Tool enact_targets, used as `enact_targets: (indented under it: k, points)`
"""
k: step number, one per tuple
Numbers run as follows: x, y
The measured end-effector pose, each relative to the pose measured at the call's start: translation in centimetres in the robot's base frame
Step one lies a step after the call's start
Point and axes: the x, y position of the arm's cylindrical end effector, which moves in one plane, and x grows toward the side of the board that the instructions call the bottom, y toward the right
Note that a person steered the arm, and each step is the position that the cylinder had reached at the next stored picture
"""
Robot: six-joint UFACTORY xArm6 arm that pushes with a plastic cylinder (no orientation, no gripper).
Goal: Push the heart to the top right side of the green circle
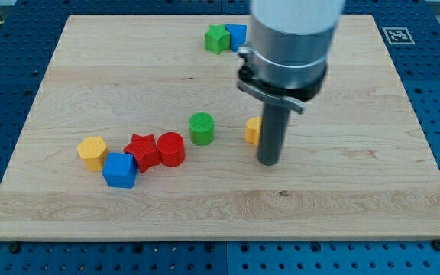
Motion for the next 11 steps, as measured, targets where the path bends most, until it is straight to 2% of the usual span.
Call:
enact_targets:
  k: [3, 7, 8, 9, 10, 11]
  points:
    - [0.5, 3.1]
    - [-1.3, 3.1]
    - [-2.8, 1.5]
    - [-1.9, -2.2]
    - [-5.0, -3.6]
    - [-5.1, -3.4]
